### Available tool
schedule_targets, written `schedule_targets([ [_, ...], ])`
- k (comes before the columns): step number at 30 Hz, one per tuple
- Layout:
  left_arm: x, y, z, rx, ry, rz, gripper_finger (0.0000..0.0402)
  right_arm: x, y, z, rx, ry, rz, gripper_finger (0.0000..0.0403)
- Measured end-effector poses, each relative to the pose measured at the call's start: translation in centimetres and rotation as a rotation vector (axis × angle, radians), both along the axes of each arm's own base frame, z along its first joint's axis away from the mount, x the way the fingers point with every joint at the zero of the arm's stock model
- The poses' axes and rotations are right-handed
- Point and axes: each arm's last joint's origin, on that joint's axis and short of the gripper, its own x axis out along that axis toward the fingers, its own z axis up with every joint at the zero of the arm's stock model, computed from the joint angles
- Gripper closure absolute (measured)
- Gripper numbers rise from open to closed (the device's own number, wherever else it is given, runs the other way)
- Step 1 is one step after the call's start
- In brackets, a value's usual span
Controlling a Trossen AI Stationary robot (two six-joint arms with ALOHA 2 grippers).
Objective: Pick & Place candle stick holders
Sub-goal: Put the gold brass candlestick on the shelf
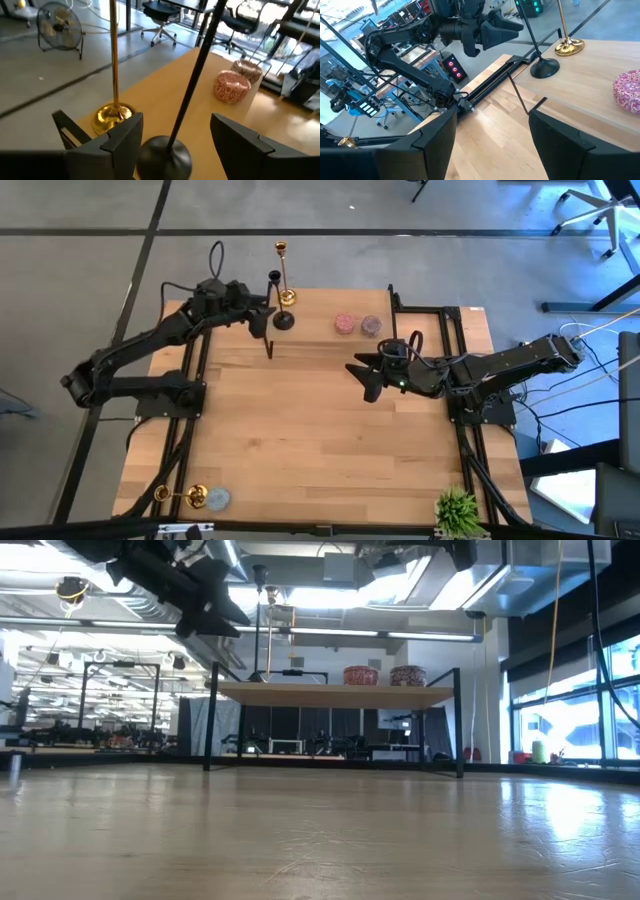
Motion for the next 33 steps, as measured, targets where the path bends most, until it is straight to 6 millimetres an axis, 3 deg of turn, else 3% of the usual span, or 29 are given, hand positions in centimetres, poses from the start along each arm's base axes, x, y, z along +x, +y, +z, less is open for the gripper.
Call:
schedule_targets([
  [9, 0.4, 0.1, 0.0, -0.025, -0.037, -0.012, 0.0174, 0.0, 0.0, 0.0, 0.0, 0.001, 0.0, 0.0149],
  [14, 1.1, 0.7, -1.0, -0.066, -0.009, -0.042, 0.0176, 0.0, 0.0, 0.0, -0.001, 0.004, 0.0, 0.0149],
  [22, 2.7, 1.6, -2.4, -0.083, -0.002, -0.089, 0.0217, 0.0, -0.1, 0.0, -0.001, 0.005, -0.005, 0.0149],
  [33, 3.1, 2.2, -3.0, -0.074, 0.021, -0.058, 0.0265, 0.0, -0.1, -0.1, 0.007, 0.006, -0.007, 0.0149],
])
